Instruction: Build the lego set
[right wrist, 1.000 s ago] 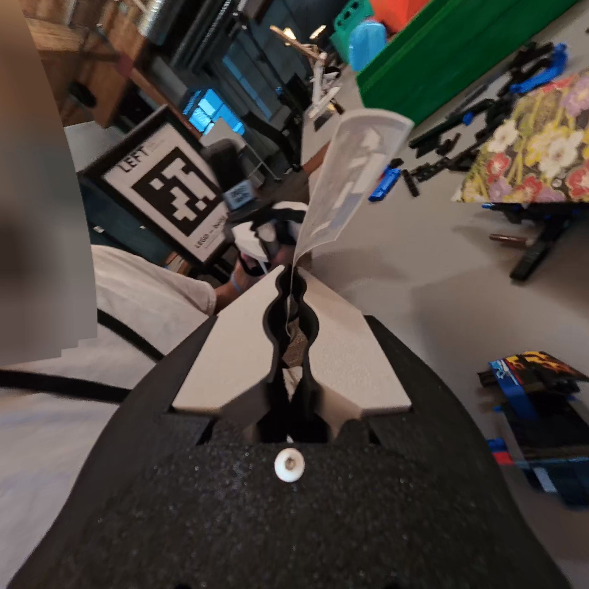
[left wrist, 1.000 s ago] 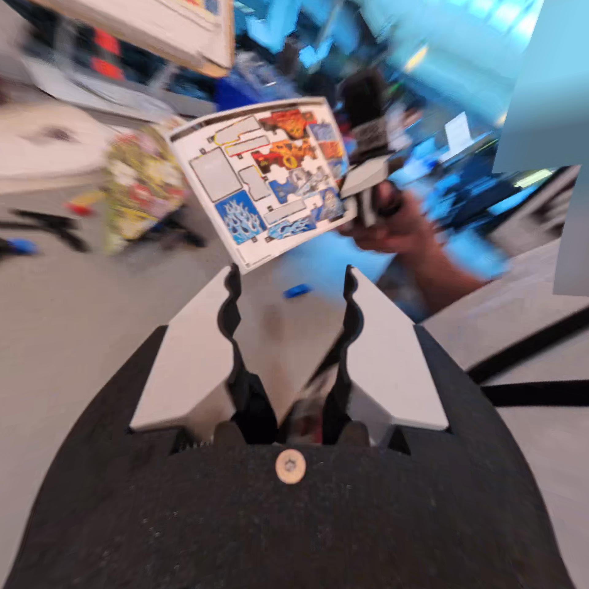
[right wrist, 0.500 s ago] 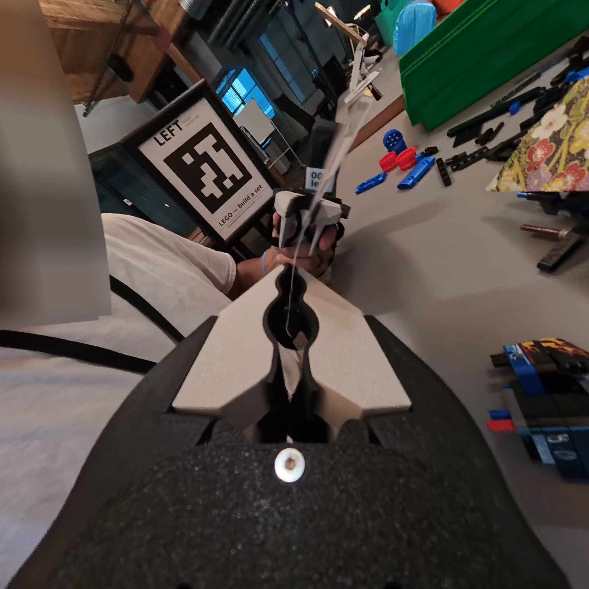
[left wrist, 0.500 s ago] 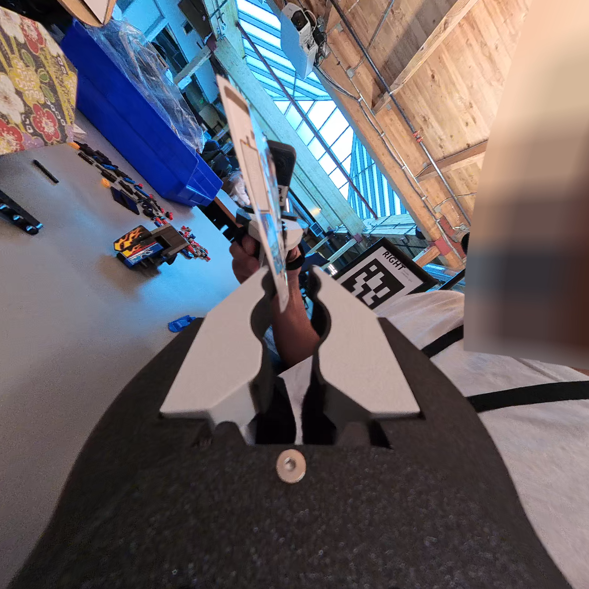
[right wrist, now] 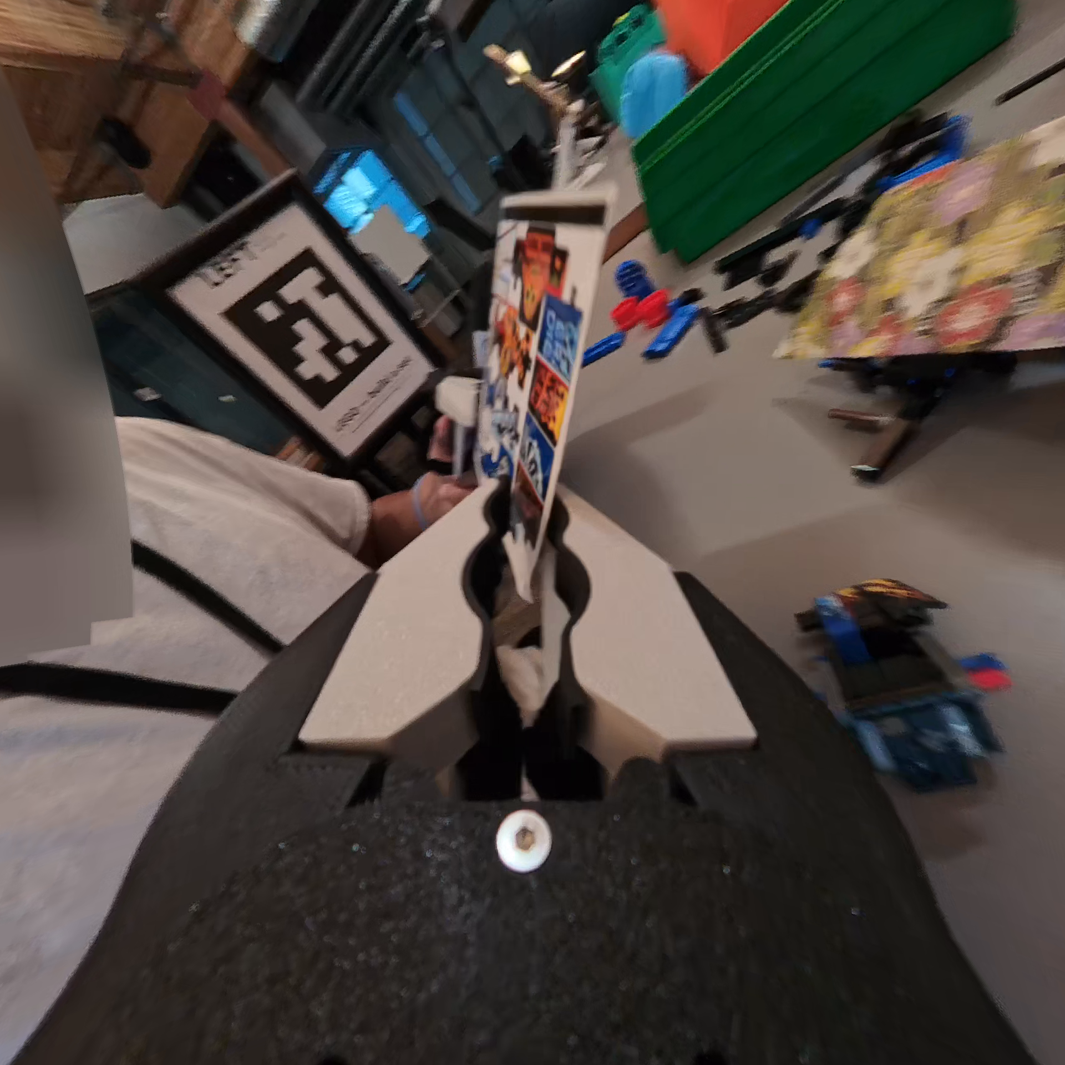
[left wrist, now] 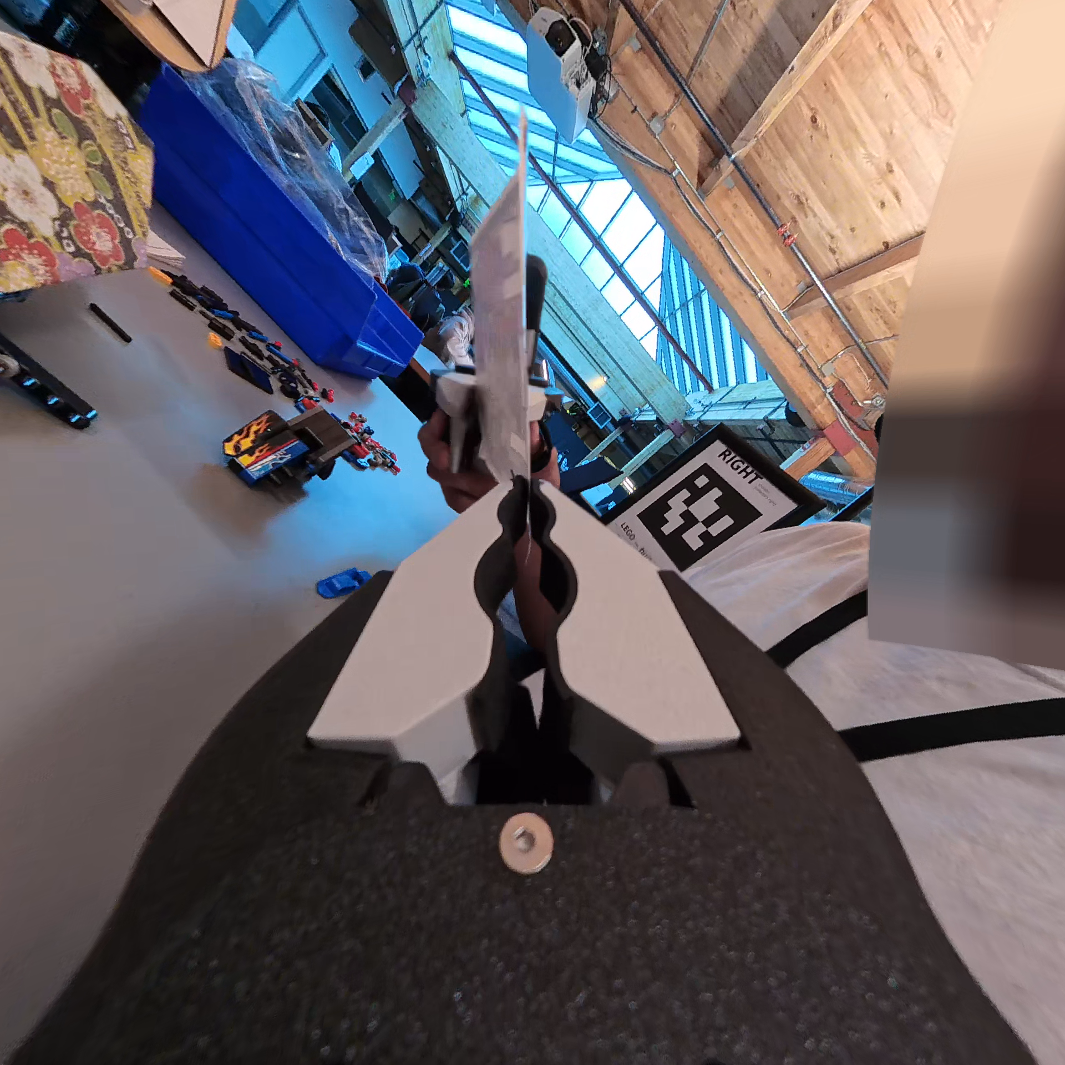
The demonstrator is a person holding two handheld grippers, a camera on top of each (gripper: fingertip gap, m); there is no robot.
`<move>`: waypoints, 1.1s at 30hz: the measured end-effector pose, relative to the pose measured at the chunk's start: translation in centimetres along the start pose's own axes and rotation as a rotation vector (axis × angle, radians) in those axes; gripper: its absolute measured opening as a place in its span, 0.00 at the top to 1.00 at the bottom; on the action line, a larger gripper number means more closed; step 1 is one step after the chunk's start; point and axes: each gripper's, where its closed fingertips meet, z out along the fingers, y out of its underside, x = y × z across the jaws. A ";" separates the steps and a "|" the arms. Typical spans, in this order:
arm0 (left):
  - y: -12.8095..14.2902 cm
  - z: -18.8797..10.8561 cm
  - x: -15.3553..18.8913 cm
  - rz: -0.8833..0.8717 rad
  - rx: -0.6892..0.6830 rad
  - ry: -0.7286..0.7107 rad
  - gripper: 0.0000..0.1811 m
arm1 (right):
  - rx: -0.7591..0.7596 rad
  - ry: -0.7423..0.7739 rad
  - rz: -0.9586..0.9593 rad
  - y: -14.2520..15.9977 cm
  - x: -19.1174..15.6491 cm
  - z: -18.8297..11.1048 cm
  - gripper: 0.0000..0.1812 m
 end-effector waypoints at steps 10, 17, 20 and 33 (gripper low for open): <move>-1.5 0.1 -1.2 0.021 0.148 -0.089 1.00 | -0.007 0.262 -0.444 -0.7 -5.3 3.7 0.69; -0.1 1.6 0.5 0.106 0.108 -0.056 1.00 | -0.085 0.329 -0.511 1.3 -3.8 6.6 0.72; 0.2 2.1 1.2 0.118 0.103 -0.014 1.00 | -0.093 0.307 -0.495 1.8 -3.9 6.8 0.75; 1.0 2.7 3.3 0.150 0.108 0.128 1.00 | 0.053 -0.127 -0.076 1.2 -5.5 5.7 0.93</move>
